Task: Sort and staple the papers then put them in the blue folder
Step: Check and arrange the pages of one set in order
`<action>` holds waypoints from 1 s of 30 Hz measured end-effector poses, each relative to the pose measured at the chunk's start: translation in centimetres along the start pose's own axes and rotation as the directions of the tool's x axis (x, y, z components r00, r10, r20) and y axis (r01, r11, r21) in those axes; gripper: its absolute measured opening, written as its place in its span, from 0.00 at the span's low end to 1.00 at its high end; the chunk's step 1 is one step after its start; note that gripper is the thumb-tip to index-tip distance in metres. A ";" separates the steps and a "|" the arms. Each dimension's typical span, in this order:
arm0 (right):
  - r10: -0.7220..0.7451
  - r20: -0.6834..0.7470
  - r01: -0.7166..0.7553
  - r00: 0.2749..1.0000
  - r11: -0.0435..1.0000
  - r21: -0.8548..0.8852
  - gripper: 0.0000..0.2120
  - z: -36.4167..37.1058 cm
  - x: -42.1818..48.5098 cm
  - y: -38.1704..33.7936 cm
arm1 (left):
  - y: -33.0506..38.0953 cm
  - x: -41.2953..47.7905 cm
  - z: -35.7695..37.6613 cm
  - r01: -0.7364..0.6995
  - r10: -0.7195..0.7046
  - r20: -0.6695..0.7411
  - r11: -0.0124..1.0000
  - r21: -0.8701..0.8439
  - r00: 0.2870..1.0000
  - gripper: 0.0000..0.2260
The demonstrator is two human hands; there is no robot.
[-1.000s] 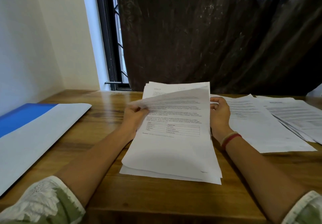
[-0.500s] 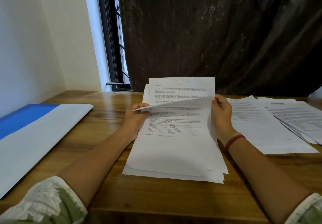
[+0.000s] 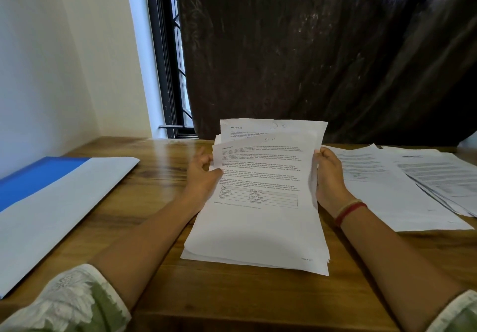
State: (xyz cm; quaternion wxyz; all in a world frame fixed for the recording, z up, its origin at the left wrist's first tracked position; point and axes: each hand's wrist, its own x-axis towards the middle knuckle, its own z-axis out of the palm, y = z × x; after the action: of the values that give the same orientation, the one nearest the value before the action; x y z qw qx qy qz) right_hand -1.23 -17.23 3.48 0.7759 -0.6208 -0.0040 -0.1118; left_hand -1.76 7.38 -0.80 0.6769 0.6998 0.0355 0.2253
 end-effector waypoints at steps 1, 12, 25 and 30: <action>0.022 0.006 -0.022 1.000 1.000 0.007 0.10 0.0 0.0 -0.2 | -0.2 0.2 0.0 -0.016 0.016 -0.002 1.000 0.021 1.000 0.24; 0.199 0.042 -0.202 0.979 0.976 0.080 0.09 -0.3 -0.4 -1.1 | 2.8 -2.6 0.9 -0.037 0.047 0.063 0.986 -0.164 0.997 0.26; 0.194 0.073 -0.202 0.978 0.972 0.124 0.12 -0.3 -0.6 -0.9 | 1.8 -1.8 0.6 0.032 -0.025 0.049 0.988 -0.154 0.998 0.19; 0.204 0.095 -0.218 0.974 0.962 0.167 0.12 -0.3 -0.5 -0.7 | 1.7 -1.8 0.4 0.064 -0.044 0.092 0.972 -0.226 0.995 0.14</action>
State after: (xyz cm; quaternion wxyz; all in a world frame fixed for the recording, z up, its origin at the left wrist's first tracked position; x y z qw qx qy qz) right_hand -1.87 -17.61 3.98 0.8345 -0.5505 0.0226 -0.0036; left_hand -3.66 6.18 0.36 0.7598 0.6251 -0.0008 0.1788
